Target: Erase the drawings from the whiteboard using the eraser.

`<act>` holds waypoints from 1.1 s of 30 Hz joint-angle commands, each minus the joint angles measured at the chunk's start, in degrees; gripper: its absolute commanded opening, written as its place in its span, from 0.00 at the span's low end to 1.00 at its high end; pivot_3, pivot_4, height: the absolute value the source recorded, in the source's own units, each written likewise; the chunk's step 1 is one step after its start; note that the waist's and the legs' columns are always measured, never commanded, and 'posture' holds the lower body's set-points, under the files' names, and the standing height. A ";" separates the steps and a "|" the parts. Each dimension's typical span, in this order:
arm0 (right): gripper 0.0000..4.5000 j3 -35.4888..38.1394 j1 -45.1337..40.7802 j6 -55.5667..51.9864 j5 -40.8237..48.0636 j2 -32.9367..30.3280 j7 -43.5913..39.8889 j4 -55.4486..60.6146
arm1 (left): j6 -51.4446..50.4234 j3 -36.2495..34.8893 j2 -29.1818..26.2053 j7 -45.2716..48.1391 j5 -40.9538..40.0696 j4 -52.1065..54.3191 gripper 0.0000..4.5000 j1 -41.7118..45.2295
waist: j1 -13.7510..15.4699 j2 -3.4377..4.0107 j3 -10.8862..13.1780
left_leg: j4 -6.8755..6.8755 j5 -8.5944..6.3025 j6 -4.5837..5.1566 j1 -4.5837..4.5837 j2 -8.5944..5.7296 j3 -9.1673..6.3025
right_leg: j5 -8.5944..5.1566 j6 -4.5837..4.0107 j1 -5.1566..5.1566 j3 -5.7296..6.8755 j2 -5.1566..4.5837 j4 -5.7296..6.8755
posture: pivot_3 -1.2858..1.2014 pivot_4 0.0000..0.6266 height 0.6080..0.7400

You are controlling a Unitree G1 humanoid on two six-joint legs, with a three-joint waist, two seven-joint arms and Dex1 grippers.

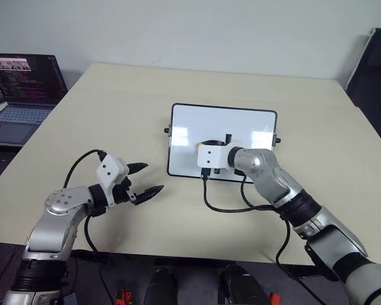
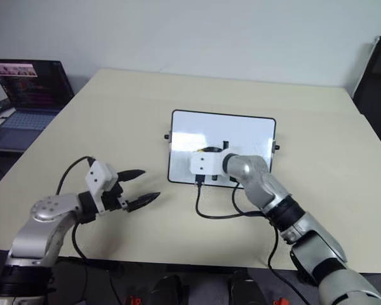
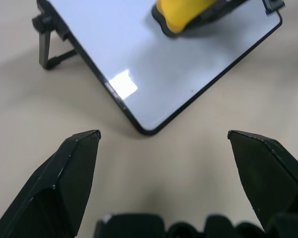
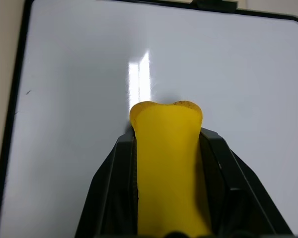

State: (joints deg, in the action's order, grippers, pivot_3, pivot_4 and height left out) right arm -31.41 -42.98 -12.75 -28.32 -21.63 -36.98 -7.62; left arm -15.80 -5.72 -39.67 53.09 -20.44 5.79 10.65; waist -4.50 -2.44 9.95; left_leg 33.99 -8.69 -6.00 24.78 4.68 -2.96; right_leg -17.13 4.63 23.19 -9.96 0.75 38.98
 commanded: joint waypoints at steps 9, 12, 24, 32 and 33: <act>0.28 19.67 13.17 -10.42 5.80 -1.23 4.42 22.56 | -4.84 7.44 4.27 0.26 -1.35 5.33 1.00 13.05 | 0.37 0.06 0.05 | -0.03 0.00 -0.02 0.27 -0.03 0.00 | 0.00 0.16 -0.03 -0.03 0.03 0.00 | 0.52 0.24 1.00; 0.28 28.05 19.57 -18.12 11.16 3.13 6.41 31.59 | -5.71 10.27 5.83 1.39 -1.33 5.75 1.00 16.80 | 0.55 0.05 0.04 | -0.14 -0.06 -0.09 0.31 -0.02 -0.01 | 0.01 0.50 -0.01 -0.02 0.03 -0.02 | 0.52 0.24 1.00; 0.28 44.79 33.16 -43.91 21.11 13.99 13.35 51.61 | -4.91 19.95 12.72 13.10 -0.90 -5.05 1.00 34.06 | -0.26 0.17 0.11 | -0.14 -0.09 -0.12 0.31 -0.08 -0.09 | -0.19 0.32 -0.02 0.02 0.02 0.01 | 0.52 0.24 1.00; 0.28 49.81 31.05 -45.96 24.43 11.52 18.18 40.68 | 2.07 26.95 17.56 20.30 5.65 -16.16 1.00 41.62 | -0.55 0.20 0.12 | -0.14 -0.08 -0.09 0.29 -0.08 -0.07 | -0.22 0.15 -0.01 -0.05 0.04 0.02 | 0.52 0.24 1.00; 0.28 50.05 30.74 -45.43 24.62 10.81 18.48 39.21 | 3.18 27.53 18.16 20.53 6.66 -17.31 1.00 42.09 | -0.53 0.21 0.13 | -0.15 -0.08 -0.09 0.30 -0.08 -0.07 | -0.12 0.34 -0.01 -0.05 0.04 0.02 | 0.52 0.24 1.00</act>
State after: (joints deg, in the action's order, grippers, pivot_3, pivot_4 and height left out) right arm 17.26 -10.98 -59.10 -4.77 -9.76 -19.38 32.05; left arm -14.83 21.02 -22.21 72.74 -14.99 -10.98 50.66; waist -5.02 -2.23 10.09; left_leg 33.83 -8.77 -6.09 25.10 4.59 -3.03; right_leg -17.24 5.02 23.18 -10.00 0.79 38.99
